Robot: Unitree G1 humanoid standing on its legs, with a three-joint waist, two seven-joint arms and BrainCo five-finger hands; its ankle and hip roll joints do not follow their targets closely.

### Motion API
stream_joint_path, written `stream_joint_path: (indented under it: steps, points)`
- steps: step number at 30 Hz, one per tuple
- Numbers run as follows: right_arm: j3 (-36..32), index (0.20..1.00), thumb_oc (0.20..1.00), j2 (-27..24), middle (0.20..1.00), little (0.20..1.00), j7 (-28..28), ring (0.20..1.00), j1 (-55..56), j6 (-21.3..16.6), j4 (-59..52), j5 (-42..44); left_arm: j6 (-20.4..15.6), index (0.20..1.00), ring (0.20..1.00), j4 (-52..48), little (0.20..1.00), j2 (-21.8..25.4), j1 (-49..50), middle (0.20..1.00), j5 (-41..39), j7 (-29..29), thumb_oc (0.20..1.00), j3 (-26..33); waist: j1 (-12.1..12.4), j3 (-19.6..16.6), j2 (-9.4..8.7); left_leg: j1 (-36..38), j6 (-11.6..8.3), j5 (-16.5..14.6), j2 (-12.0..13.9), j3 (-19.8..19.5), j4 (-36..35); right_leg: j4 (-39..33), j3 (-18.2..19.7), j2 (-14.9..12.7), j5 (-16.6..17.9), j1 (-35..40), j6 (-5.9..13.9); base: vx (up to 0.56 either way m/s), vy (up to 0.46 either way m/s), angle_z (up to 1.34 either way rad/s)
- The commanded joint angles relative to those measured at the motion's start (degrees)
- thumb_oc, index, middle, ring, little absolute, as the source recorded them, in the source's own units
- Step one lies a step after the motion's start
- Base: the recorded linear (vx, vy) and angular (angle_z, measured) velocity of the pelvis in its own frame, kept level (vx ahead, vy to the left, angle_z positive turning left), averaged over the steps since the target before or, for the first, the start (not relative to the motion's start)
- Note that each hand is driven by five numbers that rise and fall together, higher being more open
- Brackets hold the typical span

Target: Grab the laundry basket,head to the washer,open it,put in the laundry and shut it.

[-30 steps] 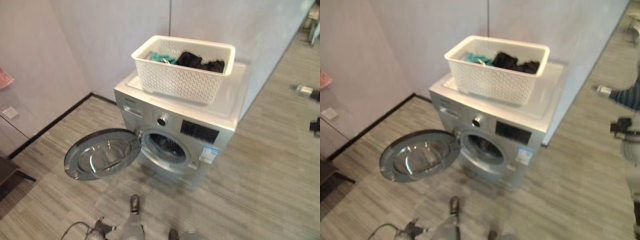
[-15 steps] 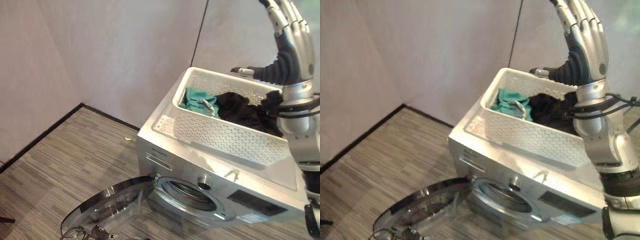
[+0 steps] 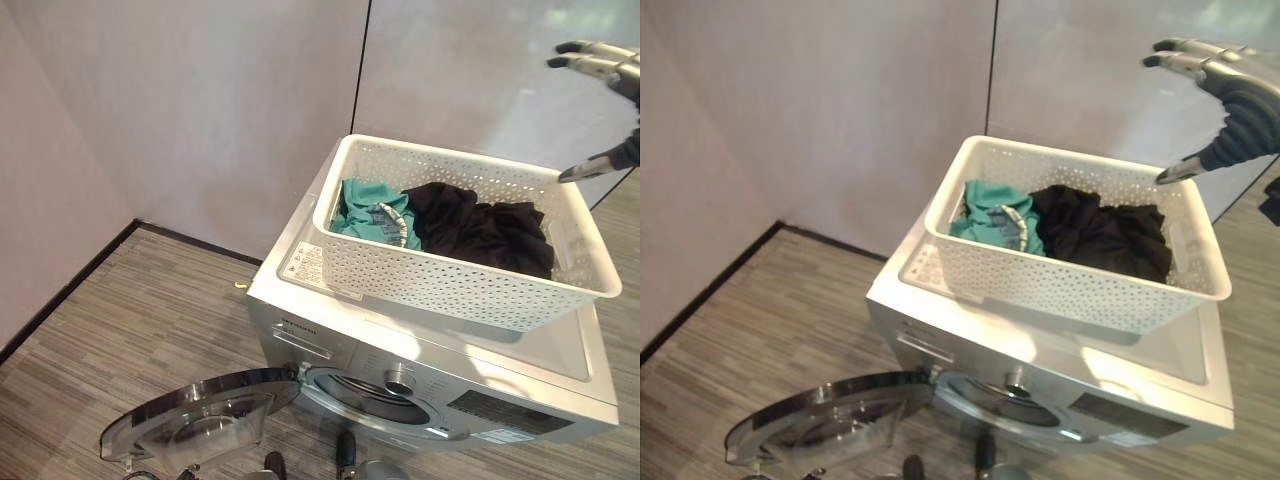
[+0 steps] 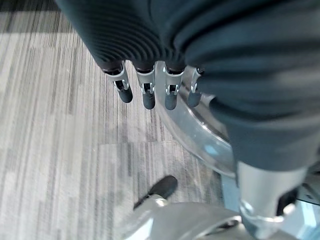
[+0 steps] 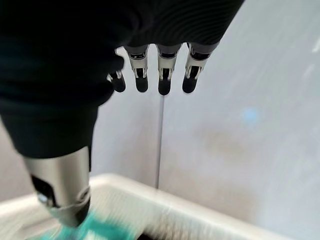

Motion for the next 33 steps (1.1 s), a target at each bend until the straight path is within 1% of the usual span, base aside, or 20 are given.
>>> stream_joint_path:
  steps: [1,2,3,4,5,6,7,9,11,13,14,15,18,23,25,26,27,28,30,33]
  points:
    - [9.33,1.000,1.000,2.37,1.000,1.000,0.59,1.000,-16.46,-1.43,3.17,5.90,-1.73,1.000,1.000,2.70,1.000,1.46,-0.78,1.000,-0.36,-2.10,1.000,-3.75,3.62,-1.45,-4.69,-1.42,-1.26,3.41,-3.49,-0.21,-0.30,-1.07,0.44,-1.84,-2.98,7.68,2.24,0.02,-0.061,0.18]
    - [15.78,1.000,1.000,3.12,1.000,1.000,0.75,1.000,-22.51,-1.49,3.84,6.46,-1.75,1.000,1.000,2.75,1.000,1.31,-0.62,1.000,-0.38,-2.24,1.000,-3.68,3.34,-1.75,-4.89,-1.36,-1.33,3.44,-3.47,-0.31,-0.35,-1.36,0.38,-1.79,-2.94,7.81,2.25,0.02,-0.040,0.03]
    - [18.74,1.000,1.000,3.40,1.000,1.000,0.74,1.000,-25.46,-1.51,4.17,6.47,-1.76,1.000,1.000,2.75,1.000,1.20,-0.47,1.000,-0.39,-2.25,1.000,-3.44,3.05,-1.86,-4.79,-1.36,-1.33,3.45,-3.47,-0.32,-0.35,-1.40,0.37,-1.79,-2.93,7.83,2.25,0.01,-0.030,0.04]
    - [25.08,1.000,1.000,3.78,1.000,1.000,1.01,1.000,-31.88,-1.26,4.64,7.19,-1.81,1.000,1.000,2.77,1.000,1.36,-0.33,1.000,-0.37,-2.19,1.000,-3.35,2.98,-2.09,-5.11,-1.34,-1.38,3.47,-3.48,-0.53,-0.38,-1.70,0.10,-1.69,-2.85,7.99,2.23,0.02,-0.050,0.12]
    - [35.57,1.000,1.000,4.43,1.000,1.000,1.91,1.000,-42.22,-0.82,6.26,8.08,-1.99,1.000,1.000,2.78,1.000,1.72,-0.20,1.000,-0.44,-2.42,1.000,-3.76,3.06,-2.55,-5.97,-1.57,-1.54,3.63,-3.46,-0.91,-0.31,-2.24,-0.16,-1.50,-2.65,8.23,2.17,0.02,-0.050,0.23]
    - [38.87,1.000,1.000,4.81,1.000,1.000,1.89,1.000,-45.50,-0.86,6.69,8.18,-1.99,1.000,1.000,2.78,1.000,1.45,-0.07,1.000,-0.45,-2.43,1.000,-3.54,2.79,-2.65,-5.71,-1.57,-1.55,3.64,-3.46,-0.92,-0.31,-2.28,-0.16,-1.51,-2.63,8.24,2.16,0.01,-0.058,0.18]
    - [51.58,1.000,1.000,6.19,1.000,1.000,2.71,1.000,-57.04,-0.25,9.40,7.07,-2.15,1.000,1.000,2.25,1.000,2.14,0.19,1.000,-0.91,-2.62,1.000,-3.95,2.90,-2.91,-6.48,-1.92,-1.71,3.72,-3.37,-1.46,-0.31,-2.75,-0.45,-1.45,-2.54,8.28,2.17,-0.01,-0.035,0.25]
    - [66.58,1.000,1.000,8.52,1.000,1.000,3.51,1.000,-70.56,0.35,12.48,6.99,-2.12,1.000,1.000,2.09,1.000,1.11,0.45,1.000,-1.16,-2.75,1.000,-3.77,2.45,-3.12,-5.39,-2.30,-1.82,3.80,-3.28,-1.63,-0.32,-3.10,-0.59,-1.39,-2.58,8.18,2.14,0.00,-0.028,0.20]
    - [71.02,1.000,1.000,9.59,1.000,1.000,3.99,1.000,-74.59,0.54,13.51,7.12,-2.07,1.000,1.000,2.05,1.000,0.56,0.46,1.000,-1.38,-3.10,1.000,-3.87,2.42,-2.89,-4.92,-2.40,-1.80,3.72,-3.28,-1.72,-0.42,-3.26,-0.52,-1.32,-2.61,8.14,2.09,0.00,-0.005,0.14]
    - [71.02,1.000,1.000,10.11,1.000,1.000,4.07,1.000,-74.29,0.65,14.26,6.94,-2.10,1.000,1.000,2.01,1.000,0.73,0.50,1.000,-1.41,-3.18,1.000,-4.10,2.52,-2.67,-5.02,-2.45,-1.80,3.72,-3.27,-1.81,-0.48,-3.47,-0.58,-1.31,-2.58,8.17,2.05,-0.01,-0.004,0.01]
    - [71.02,1.000,1.000,12.21,1.000,1.000,4.23,1.000,-72.65,1.23,17.17,5.36,-2.09,1.000,1.000,1.91,1.000,1.21,0.33,1.000,-1.52,-3.34,1.000,-4.90,3.02,-1.85,-5.04,-2.91,-1.85,3.76,-3.29,-2.08,-0.71,-4.07,-0.67,-1.28,-2.46,7.96,2.11,-0.02,-0.005,-0.06]
    - [71.02,1.000,1.000,12.63,1.000,1.000,4.25,1.000,-72.46,1.41,17.47,4.69,-2.04,1.000,1.000,1.55,1.000,1.47,0.34,1.000,-1.72,-3.39,1.000,-5.07,3.10,-1.64,-5.20,-3.16,-1.83,3.72,-3.32,-2.16,-0.76,-4.28,-0.75,-1.28,-2.45,7.85,2.12,-0.06,-0.001,-0.01]
    - [71.02,1.000,1.000,14.52,1.000,1.000,3.75,1.000,-71.95,1.91,19.88,3.29,-2.09,1.000,1.000,0.69,1.000,1.59,-0.32,1.000,-2.17,-3.27,1.000,-6.02,3.82,0.12,-4.63,-4.65,-1.91,3.93,-3.28,-2.55,-0.57,-4.64,-0.87,-1.37,-2.32,6.99,2.07,-0.07,0.002,-0.01]
    - [71.02,1.000,1.000,15.17,1.000,1.000,4.60,1.000,-71.30,3.04,19.87,-0.43,-2.11,1.000,1.000,0.24,1.000,2.79,-1.10,1.000,-2.58,-2.95,1.000,-6.72,3.97,1.99,-4.89,-5.95,-2.07,4.48,-3.10,-2.99,-0.71,-5.25,-0.66,-1.42,-1.74,6.00,1.96,-0.04,-0.002,0.05]
    - [71.02,1.000,1.000,15.38,1.000,1.000,3.63,1.000,-71.35,2.99,18.68,-0.81,-2.03,1.000,1.000,0.03,1.000,1.90,-1.51,1.000,-3.07,-2.69,1.000,-6.89,3.88,2.95,-3.58,-6.21,-2.08,4.82,-2.90,-2.82,-1.36,-5.80,-0.04,-1.44,-1.32,5.31,2.05,-0.06,0.005,-0.01]
    - [71.02,1.000,1.000,16.12,1.000,1.000,2.19,1.000,-71.34,2.94,19.68,-0.98,-2.01,1.000,1.000,0.02,1.000,0.85,-2.11,1.000,-3.21,-2.28,1.000,-7.06,4.00,3.62,-2.37,-6.42,-2.06,5.06,-2.87,-2.76,-1.57,-5.91,0.29,-1.42,-1.05,4.92,2.08,-0.05,0.004,-0.03]
    - [71.02,1.000,1.000,16.16,1.000,1.000,2.16,1.000,-71.34,2.90,19.74,-1.01,-2.02,1.000,1.000,0.06,1.000,0.83,-2.14,1.000,-3.21,-2.26,1.000,-7.05,4.04,3.64,-2.35,-6.39,-2.06,5.08,-2.85,-2.72,-1.60,-5.90,0.34,-1.40,-1.02,4.91,2.07,-0.05,0.006,-0.06]
    - [71.02,1.000,1.000,16.87,1.000,1.000,1.84,1.000,-71.18,2.80,20.19,-1.34,-2.02,1.000,1.000,-0.02,1.000,0.38,-2.69,1.000,-3.36,-1.93,1.000,-7.23,4.19,4.12,-1.72,-6.62,-2.07,5.26,-2.81,-2.70,-1.79,-6.03,0.53,-1.41,-0.83,4.60,2.08,-0.04,0.004,-0.07]
    - [70.13,1.000,1.000,19.97,1.000,1.000,2.17,1.000,-70.55,3.46,20.42,-1.52,-2.18,1.000,1.000,-0.70,1.000,-0.13,-3.70,1.000,-3.78,-1.39,1.000,-8.05,4.58,5.14,-0.91,-7.36,-2.10,5.71,-2.80,-2.75,-2.38,-6.36,0.86,-1.43,-0.40,3.51,2.20,-0.06,0.001,-0.20]
    - [69.56,1.000,1.000,22.08,1.000,1.000,2.15,1.000,-69.51,3.90,21.64,-1.52,-2.25,1.000,1.000,-1.11,1.000,-0.29,-4.48,1.000,-4.41,-1.30,1.000,-8.65,4.91,5.65,-0.83,-7.79,-2.09,5.90,-2.64,-2.59,-2.61,-6.43,1.25,-1.53,-0.02,2.70,2.23,-0.03,0.003,-0.20]
